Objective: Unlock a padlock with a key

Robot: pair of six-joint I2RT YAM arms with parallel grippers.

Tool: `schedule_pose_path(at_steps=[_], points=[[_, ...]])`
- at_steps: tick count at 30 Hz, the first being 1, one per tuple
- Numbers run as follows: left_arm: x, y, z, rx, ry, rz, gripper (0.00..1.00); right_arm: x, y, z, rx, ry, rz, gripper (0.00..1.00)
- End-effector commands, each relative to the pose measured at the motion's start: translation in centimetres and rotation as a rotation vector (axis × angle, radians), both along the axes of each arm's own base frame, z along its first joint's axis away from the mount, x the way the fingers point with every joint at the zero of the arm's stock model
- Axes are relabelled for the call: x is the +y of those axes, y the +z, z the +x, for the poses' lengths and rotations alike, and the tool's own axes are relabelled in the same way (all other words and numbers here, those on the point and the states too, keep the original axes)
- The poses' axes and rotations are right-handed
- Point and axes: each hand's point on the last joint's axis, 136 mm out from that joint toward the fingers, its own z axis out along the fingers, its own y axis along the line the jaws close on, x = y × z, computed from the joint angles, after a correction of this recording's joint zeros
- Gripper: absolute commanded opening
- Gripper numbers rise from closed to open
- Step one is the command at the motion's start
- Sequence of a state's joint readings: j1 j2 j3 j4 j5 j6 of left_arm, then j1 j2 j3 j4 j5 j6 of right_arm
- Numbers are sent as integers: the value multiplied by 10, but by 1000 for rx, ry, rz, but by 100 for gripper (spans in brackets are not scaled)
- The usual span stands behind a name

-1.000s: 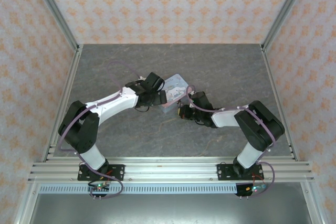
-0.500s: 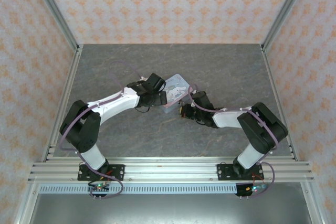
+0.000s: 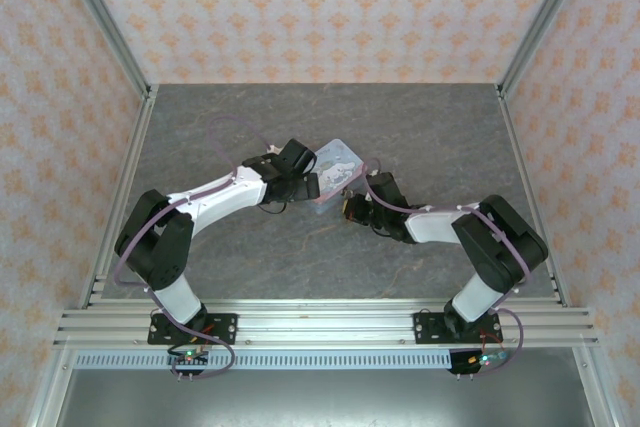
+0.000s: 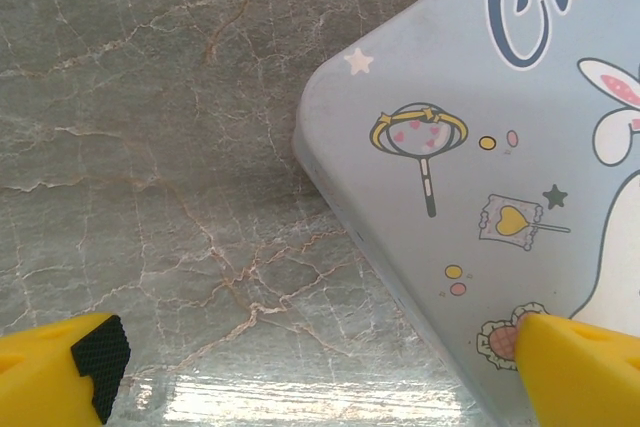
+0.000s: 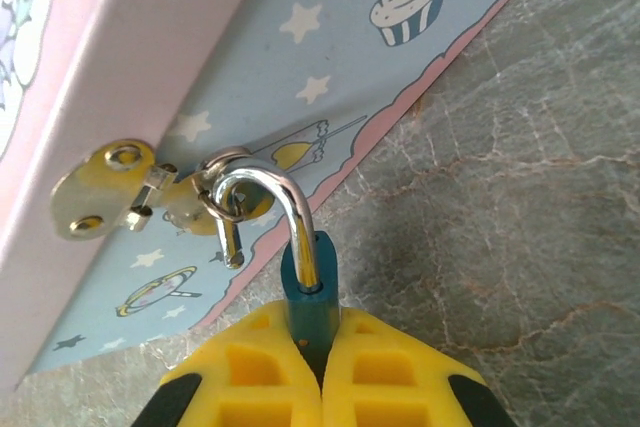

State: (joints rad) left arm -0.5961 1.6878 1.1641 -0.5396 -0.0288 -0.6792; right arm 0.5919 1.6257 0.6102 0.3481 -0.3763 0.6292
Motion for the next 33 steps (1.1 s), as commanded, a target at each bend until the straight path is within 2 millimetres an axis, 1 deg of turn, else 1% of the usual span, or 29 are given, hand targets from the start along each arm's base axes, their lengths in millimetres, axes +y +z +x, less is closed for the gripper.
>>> schedule_pose_path(at_steps=[1,7,12,22,29,33], points=[[8,-25,-16,81,-22,73,100,1,8,16,-30,-67,50,0],[8,-29,-17,89,-24,72,100,0,5,21,-20,-94,73,0],[8,-33,-18,96,-27,73,100,-7,2,24,-22,-129,77,0],[7,-38,-20,112,-35,75,100,-17,10,38,-37,-155,115,0],[6,-40,-20,123,-40,76,100,-20,13,46,-39,-123,83,0],[6,-42,-21,129,-42,79,100,-25,13,50,-41,-125,76,0]])
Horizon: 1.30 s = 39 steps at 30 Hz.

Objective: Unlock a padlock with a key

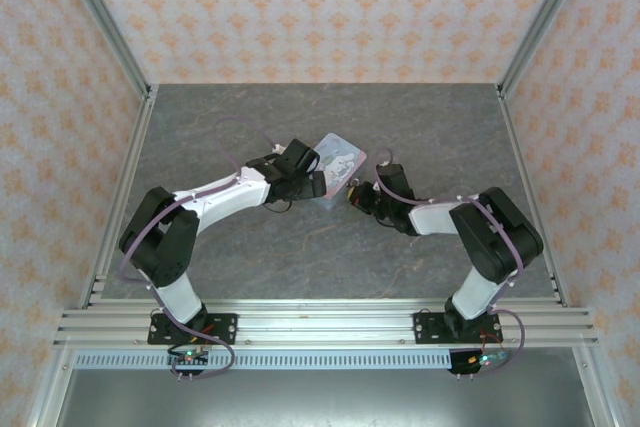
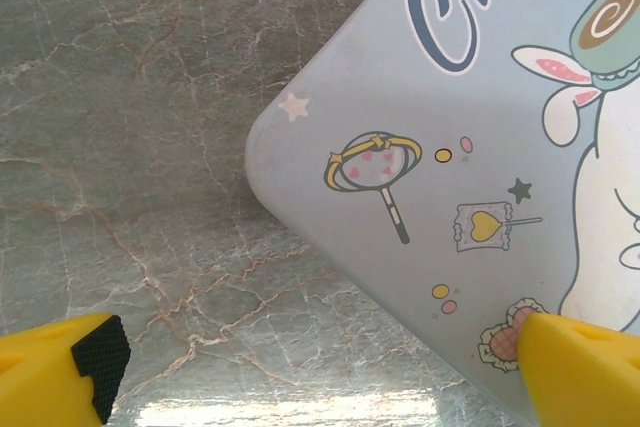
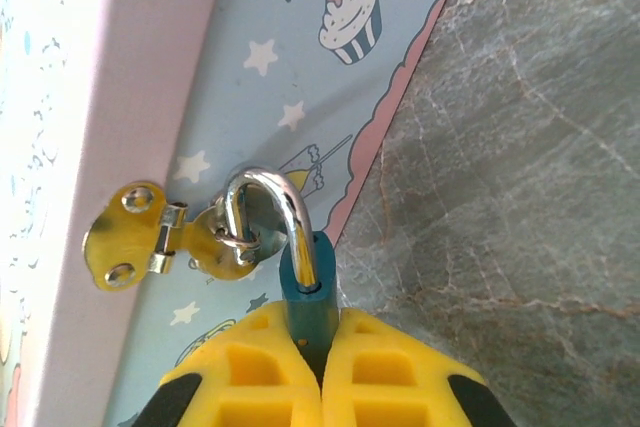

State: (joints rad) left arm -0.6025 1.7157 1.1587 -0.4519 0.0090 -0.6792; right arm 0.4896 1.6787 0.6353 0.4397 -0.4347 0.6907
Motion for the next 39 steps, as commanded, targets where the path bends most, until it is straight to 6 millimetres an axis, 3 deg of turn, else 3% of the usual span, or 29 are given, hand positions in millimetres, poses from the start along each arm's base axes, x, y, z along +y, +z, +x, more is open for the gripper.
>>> schedule_pose_path(at_steps=[1,9,20,28,34,39], points=[[24,-38,-30,152,-22,141,100,-10,7,18,-41,-33,-18,0],[24,-42,-32,163,-26,147,99,-5,11,29,-52,-30,0,0],[27,-41,-33,163,-22,154,99,-20,15,33,-47,-43,18,0],[21,-26,-22,134,-31,143,100,-38,21,7,-33,-58,24,0],[9,-2,-4,89,-52,98,100,-31,25,-18,20,-21,116,0],[-1,19,5,63,-73,50,100,-13,26,-45,92,77,218,0]])
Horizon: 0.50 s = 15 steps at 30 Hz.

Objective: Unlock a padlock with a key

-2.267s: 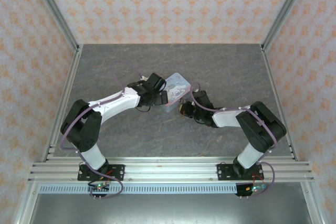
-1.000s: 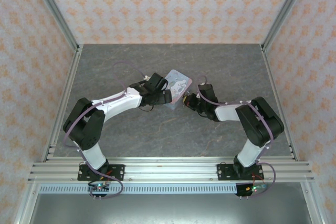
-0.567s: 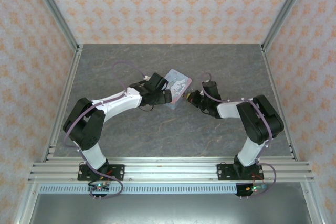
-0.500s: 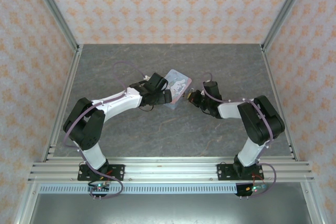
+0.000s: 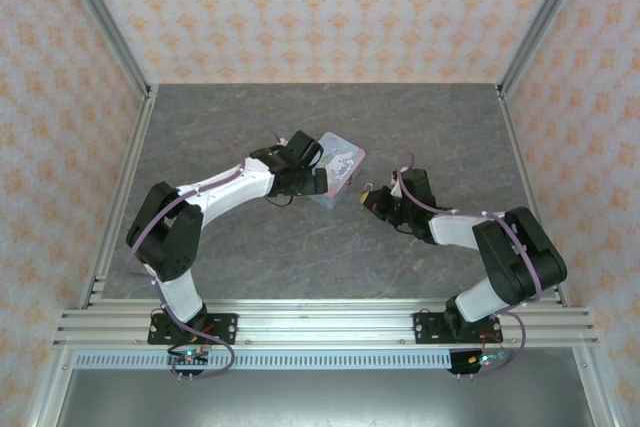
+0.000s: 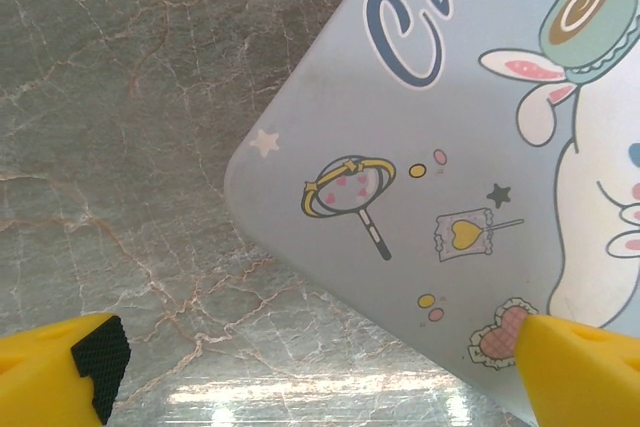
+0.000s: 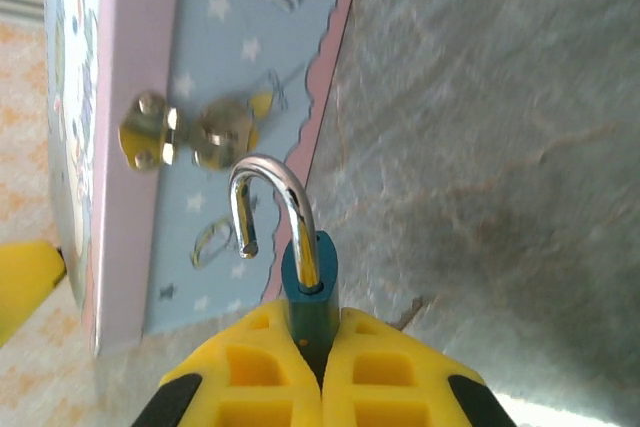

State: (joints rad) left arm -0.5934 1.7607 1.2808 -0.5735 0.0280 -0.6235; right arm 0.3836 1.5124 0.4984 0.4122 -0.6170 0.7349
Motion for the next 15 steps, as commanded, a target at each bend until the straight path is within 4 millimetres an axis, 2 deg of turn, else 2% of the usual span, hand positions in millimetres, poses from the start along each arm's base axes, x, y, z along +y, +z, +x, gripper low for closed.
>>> schedule_pose_path(at_steps=[1,7,15], points=[[1,10,-2,23,-28,6,100,20,14,-21,24,90,102,0],[-2,22,-8,13,-31,-47,100,48,10,-61,52,191,94,0],[-3,42,-15,-10,-14,-107,100,68,-7,-95,100,266,82,0]])
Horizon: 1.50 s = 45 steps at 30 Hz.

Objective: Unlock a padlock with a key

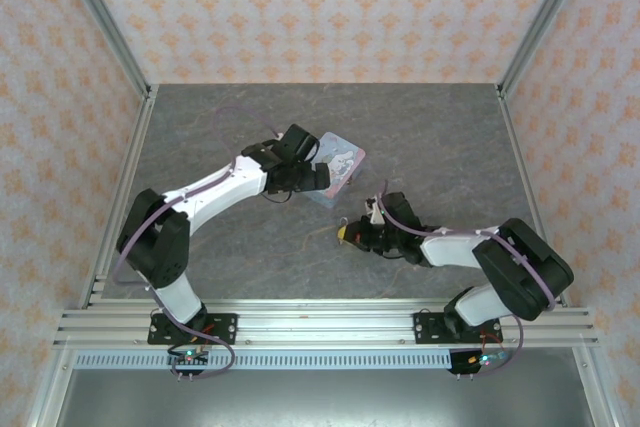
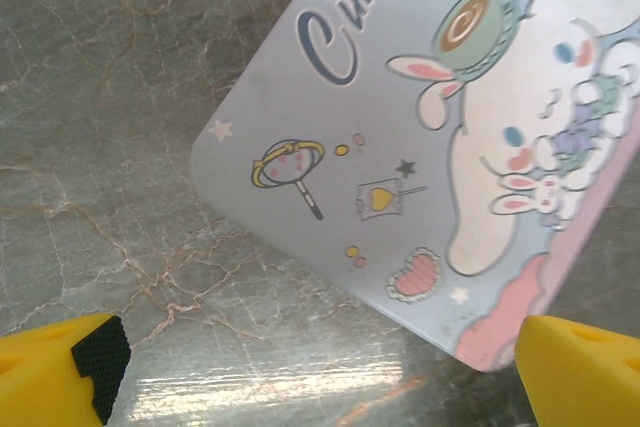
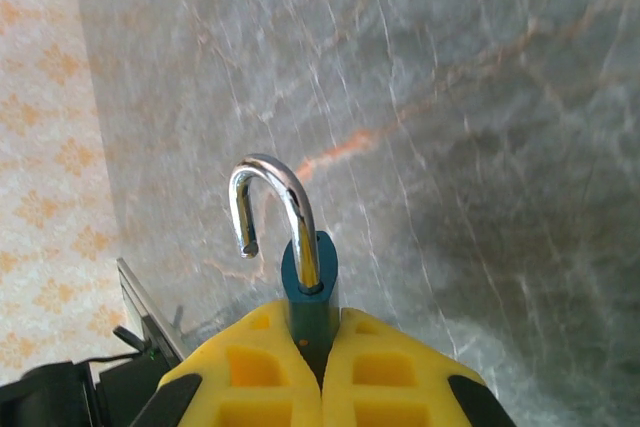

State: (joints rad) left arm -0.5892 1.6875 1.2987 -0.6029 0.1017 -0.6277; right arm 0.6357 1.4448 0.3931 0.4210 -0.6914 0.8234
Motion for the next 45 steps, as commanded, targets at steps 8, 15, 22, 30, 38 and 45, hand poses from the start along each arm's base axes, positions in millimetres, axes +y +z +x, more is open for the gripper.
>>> schedule_pose_path(at_steps=[8,15,22,30,38,45], points=[[8,35,-12,-35,19,-49,100,24,-5,-26,26,93,24,0],[12,42,-15,-44,25,-50,100,20,-26,-43,85,122,-31,5],[16,40,-17,-40,30,-39,100,12,-20,-43,58,107,-61,43],[22,48,-13,-49,42,-40,100,-13,4,-45,2,97,-110,76],[56,75,-5,-142,122,10,100,-50,58,-15,-129,-12,-149,99],[110,114,-3,-355,246,156,100,-121,98,40,-249,-286,-349,99]])
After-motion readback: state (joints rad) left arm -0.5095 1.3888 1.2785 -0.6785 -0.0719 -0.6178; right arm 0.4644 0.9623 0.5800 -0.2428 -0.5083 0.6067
